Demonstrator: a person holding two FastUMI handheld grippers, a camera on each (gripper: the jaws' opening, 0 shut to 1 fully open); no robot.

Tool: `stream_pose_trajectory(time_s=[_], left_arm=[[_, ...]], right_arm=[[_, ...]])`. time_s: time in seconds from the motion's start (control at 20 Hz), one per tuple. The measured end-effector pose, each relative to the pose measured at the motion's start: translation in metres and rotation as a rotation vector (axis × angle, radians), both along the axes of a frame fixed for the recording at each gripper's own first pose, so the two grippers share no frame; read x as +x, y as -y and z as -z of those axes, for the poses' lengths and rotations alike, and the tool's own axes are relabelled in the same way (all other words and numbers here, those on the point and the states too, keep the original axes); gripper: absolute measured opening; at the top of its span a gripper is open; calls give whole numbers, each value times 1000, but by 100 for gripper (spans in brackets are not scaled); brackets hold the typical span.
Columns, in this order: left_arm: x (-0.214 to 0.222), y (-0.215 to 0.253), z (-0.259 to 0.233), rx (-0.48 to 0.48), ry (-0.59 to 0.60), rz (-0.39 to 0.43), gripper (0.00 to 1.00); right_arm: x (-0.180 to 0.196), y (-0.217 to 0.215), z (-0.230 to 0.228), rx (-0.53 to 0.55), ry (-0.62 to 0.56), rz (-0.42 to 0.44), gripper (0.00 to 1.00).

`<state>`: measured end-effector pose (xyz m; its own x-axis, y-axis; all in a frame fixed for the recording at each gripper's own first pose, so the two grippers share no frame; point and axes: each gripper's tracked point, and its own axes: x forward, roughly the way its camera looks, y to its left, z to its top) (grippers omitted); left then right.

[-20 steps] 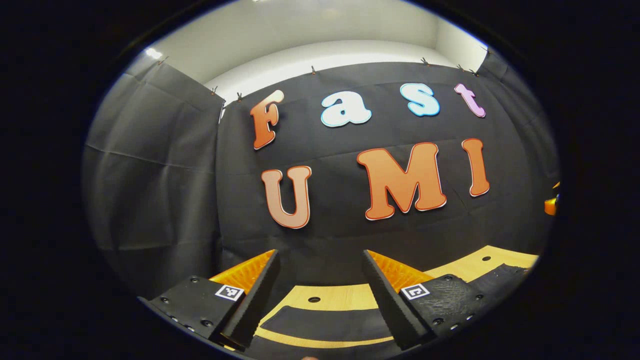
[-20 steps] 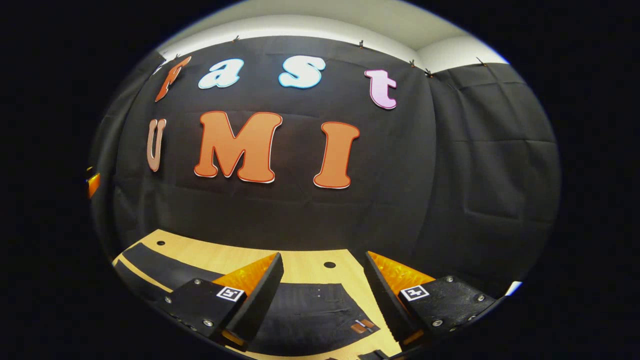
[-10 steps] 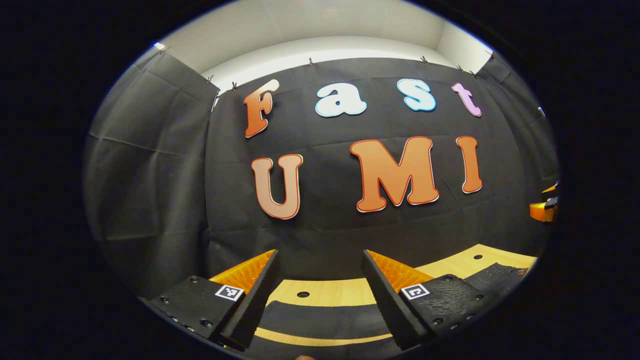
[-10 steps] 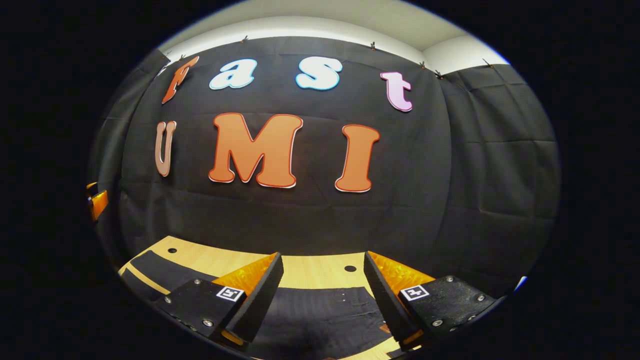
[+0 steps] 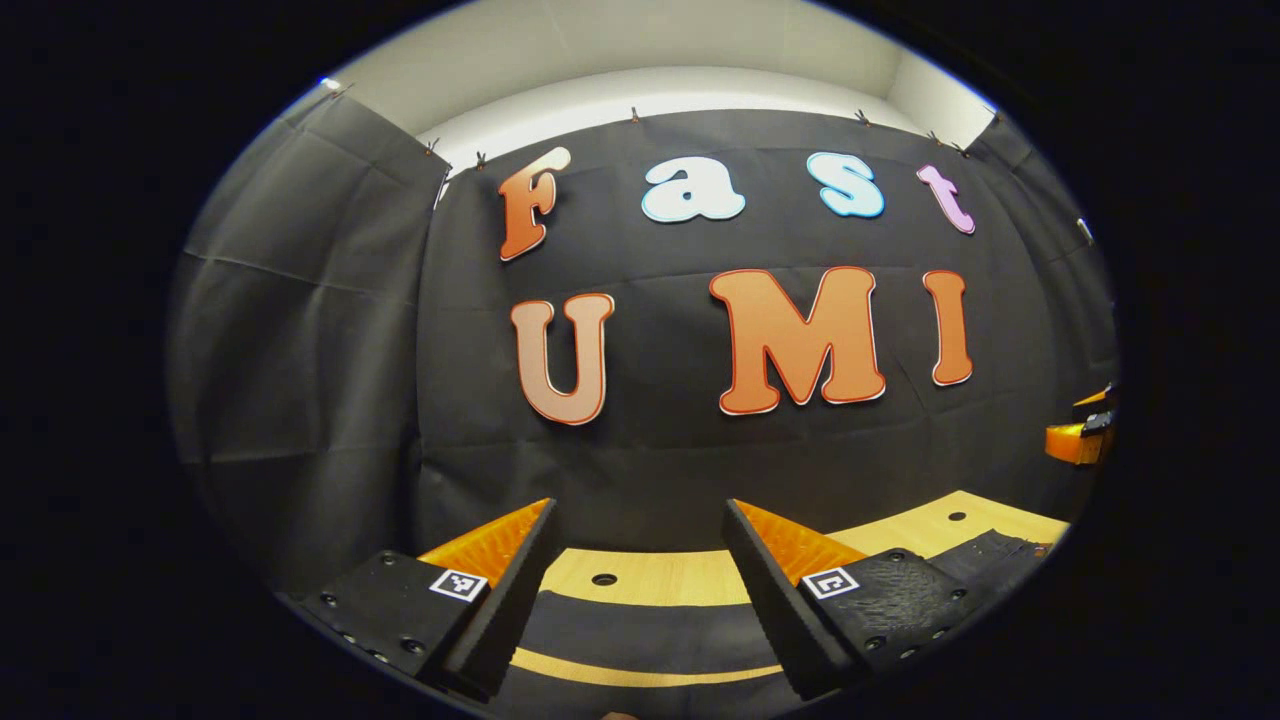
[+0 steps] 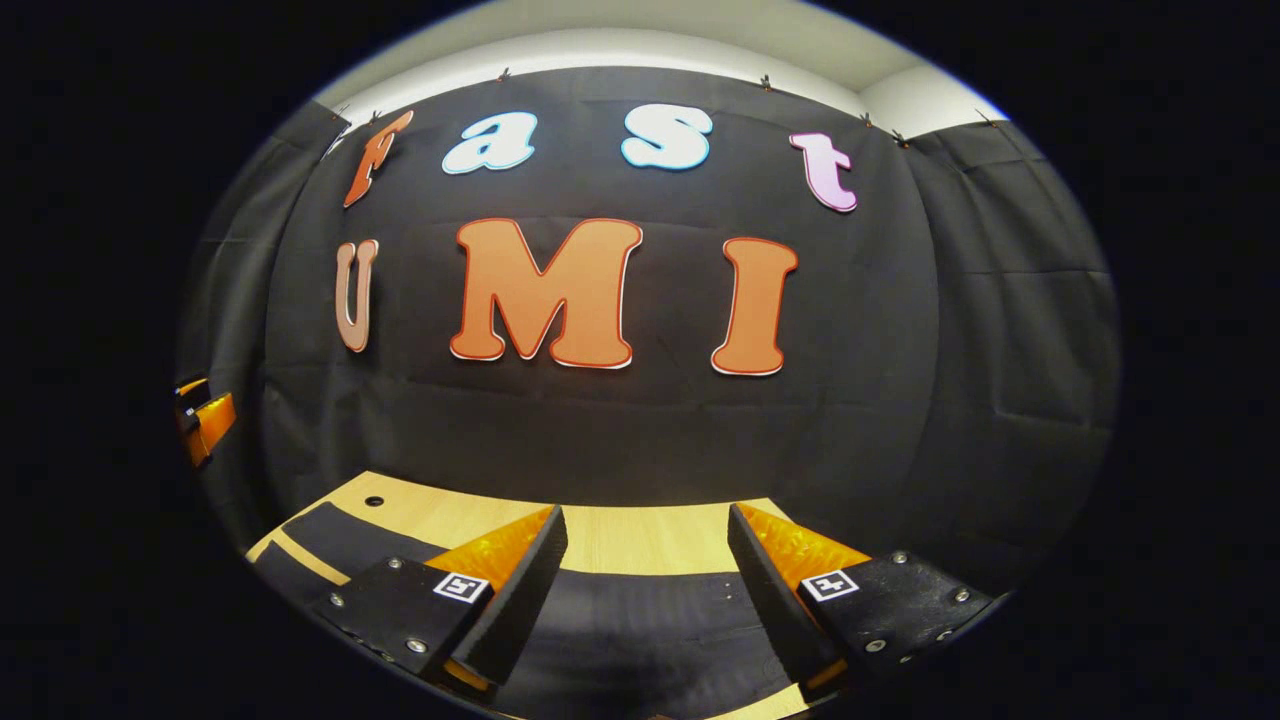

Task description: Grasp the waist and the cuffs of the jeans and fold them to make the two legs overlap; first hold the waist and fold one-third of the jeans toward the cuffs, then hold the cuffs and fold the remaining one-third in the same direction to finish folding.

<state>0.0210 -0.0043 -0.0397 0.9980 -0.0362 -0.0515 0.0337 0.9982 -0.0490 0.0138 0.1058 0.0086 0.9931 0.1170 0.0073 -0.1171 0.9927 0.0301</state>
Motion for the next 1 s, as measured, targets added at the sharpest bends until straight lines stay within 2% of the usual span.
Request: stream_pose_trajectory(time_s=[0.25,0.4,0.55,0.7,0.85,1.0], left_arm=[[-1,-6,22,-13,-63,-15,95],[-4,-13,41,-44,-123,-36,99],[-6,-24,57,-90,-181,-63,98],[-10,-37,78,-176,-254,-92,99],[-20,-60,117,-241,-377,-132,99],[-33,-87,155,-294,-500,-206,95]], right_arm=[[-3,2,20,-1,-55,-7,98],[-3,11,32,-8,-91,7,98],[-5,20,39,5,-117,15,98],[-4,28,54,37,-182,18,98],[-3,38,71,74,-251,29,98],[1,48,88,109,-318,45,98]])
